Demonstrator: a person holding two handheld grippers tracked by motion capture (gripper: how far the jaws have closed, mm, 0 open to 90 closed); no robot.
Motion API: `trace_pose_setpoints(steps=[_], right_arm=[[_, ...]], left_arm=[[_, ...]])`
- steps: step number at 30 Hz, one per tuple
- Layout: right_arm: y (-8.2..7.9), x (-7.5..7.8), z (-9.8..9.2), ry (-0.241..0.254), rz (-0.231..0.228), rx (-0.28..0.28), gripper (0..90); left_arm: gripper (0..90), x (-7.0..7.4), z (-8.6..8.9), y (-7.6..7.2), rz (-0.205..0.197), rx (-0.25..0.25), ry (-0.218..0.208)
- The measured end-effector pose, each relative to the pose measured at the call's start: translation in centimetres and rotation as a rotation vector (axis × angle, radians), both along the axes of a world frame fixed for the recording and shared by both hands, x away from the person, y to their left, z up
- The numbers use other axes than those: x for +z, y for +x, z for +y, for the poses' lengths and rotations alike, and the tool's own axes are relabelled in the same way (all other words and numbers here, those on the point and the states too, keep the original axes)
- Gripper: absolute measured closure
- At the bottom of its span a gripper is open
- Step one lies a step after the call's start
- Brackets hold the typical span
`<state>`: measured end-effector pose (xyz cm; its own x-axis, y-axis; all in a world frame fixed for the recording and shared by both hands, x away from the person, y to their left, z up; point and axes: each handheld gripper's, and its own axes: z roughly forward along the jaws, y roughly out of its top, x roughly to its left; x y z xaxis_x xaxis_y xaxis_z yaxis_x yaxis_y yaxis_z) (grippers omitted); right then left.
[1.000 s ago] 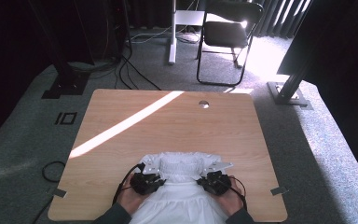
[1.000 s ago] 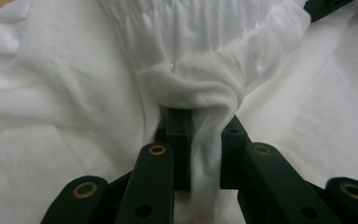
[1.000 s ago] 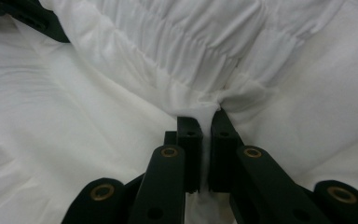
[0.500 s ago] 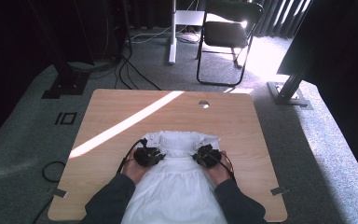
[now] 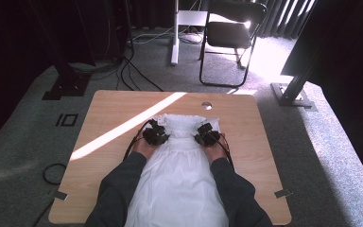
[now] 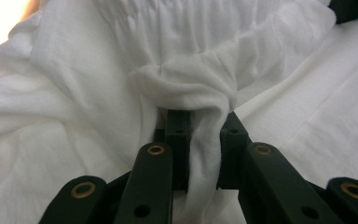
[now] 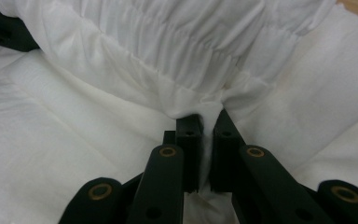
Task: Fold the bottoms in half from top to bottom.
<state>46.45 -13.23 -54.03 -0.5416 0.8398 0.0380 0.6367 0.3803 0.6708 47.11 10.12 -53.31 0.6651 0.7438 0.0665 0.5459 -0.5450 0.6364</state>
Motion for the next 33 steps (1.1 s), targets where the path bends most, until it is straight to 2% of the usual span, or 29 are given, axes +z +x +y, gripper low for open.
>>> trace_pose_setpoints(steps=[1,2,4,6,8,11,12,13,14,15,17,20,23,25,27,29,30,31,32,33], right_arm=[[0.0,0.0,0.0,0.000,0.000,0.000,84.5],[0.4,0.0,0.0,0.004,0.004,-0.013,84.4],[1.4,0.0,0.2,0.021,0.014,-0.026,84.5],[1.7,0.2,-0.1,0.043,0.038,-0.028,84.6],[1.6,0.5,-0.5,0.073,0.046,-0.026,85.3],[0.7,1.8,-1.0,0.095,0.001,-0.010,85.7],[0.3,2.4,-1.1,0.098,-0.021,-0.002,85.8],[0.3,2.4,-1.1,0.098,-0.021,-0.002,85.8],[-0.1,3.2,-1.3,0.099,-0.046,0.006,85.8],[-0.9,4.6,-1.5,0.100,-0.089,0.018,85.9],[-1.8,6.3,-1.8,0.101,-0.141,0.030,85.9],[-3.7,9.3,-2.7,0.150,-0.218,0.046,85.9],[-5.8,11.7,-3.4,0.166,-0.282,0.076,85.9],[-7.5,12.8,-3.7,0.160,-0.318,0.101,85.9],[-9.5,13.2,-4.0,0.144,-0.332,0.135,85.8],[-11.0,12.7,-4.2,0.142,-0.323,0.150,85.8],[-11.6,12.3,-4.3,0.141,-0.316,0.155,85.8],[-11.6,12.3,-4.3,0.141,-0.316,0.155,85.8],[-12.2,11.7,-4.4,0.141,-0.306,0.160,85.8],[-13.5,10.2,-4.3,0.138,-0.276,0.170,85.8]], left_arm=[[79.7,0.0,0.0,0.0,0.000,0.000,0.000],[79.7,0.1,-0.1,0.7,0.008,0.025,0.006],[79.6,0.2,0.0,1.0,0.022,0.039,-0.010],[80.2,0.3,0.3,1.1,0.046,0.048,-0.039],[82.0,0.8,0.8,0.8,0.053,0.056,-0.083],[83.1,2.4,1.5,0.1,0.030,0.051,-0.158],[83.2,3.2,1.6,-0.4,0.013,0.043,-0.176],[83.3,3.2,1.6,-0.4,0.013,0.043,-0.176],[83.3,4.7,1.7,-1.3,-0.025,0.029,-0.218],[83.3,5.6,1.8,-2.0,-0.048,0.019,-0.236],[83.4,7.2,2.0,-3.1,-0.084,-0.001,-0.268],[83.3,10.1,2.5,-5.6,-0.137,-0.044,-0.346],[83.2,12.1,2.6,-8.0,-0.182,-0.087,-0.378],[82.9,12.9,2.7,-10.2,-0.204,-0.128,-0.373],[82.5,12.6,2.8,-11.7,-0.196,-0.147,-0.382],[82.3,11.7,2.8,-13.1,-0.186,-0.162,-0.370],[82.3,11.1,2.7,-13.8,-0.183,-0.165,-0.357],[82.3,11.1,2.7,-13.8,-0.183,-0.165,-0.357],[82.3,9.6,2.7,-14.9,-0.163,-0.162,-0.339],[82.5,8.9,2.8,-15.3,-0.149,-0.155,-0.335]])
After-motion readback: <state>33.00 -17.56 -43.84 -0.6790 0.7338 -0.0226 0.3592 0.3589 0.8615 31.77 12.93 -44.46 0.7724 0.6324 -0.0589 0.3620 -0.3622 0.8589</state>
